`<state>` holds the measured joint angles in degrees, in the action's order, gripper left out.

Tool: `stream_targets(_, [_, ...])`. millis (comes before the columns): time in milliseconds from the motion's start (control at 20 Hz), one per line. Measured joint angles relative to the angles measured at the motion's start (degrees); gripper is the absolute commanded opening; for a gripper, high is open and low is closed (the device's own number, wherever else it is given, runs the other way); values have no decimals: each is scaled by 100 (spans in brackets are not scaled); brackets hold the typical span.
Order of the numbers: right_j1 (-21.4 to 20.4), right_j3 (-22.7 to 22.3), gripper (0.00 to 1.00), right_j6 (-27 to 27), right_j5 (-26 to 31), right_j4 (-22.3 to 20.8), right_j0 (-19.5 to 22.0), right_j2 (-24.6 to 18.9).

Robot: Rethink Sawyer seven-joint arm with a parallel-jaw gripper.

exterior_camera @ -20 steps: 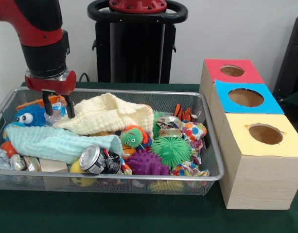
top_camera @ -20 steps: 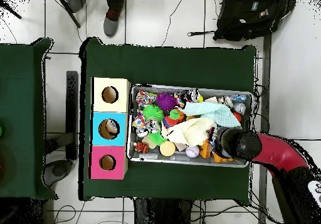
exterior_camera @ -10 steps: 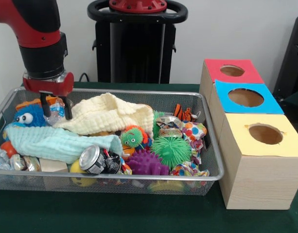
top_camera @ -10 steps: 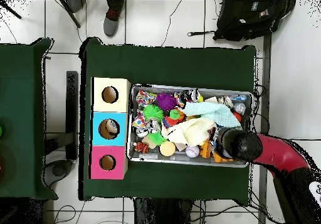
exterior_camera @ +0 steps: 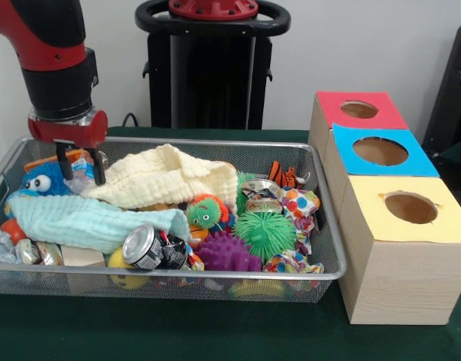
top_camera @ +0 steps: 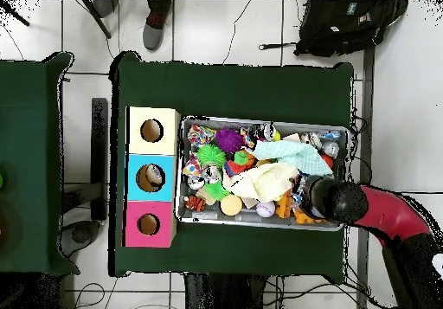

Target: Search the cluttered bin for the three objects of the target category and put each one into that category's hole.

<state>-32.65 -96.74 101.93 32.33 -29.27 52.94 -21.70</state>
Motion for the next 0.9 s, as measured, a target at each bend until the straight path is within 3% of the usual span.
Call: stream_targets(900, [84,7,100,-1,-6,-70,109,-117])
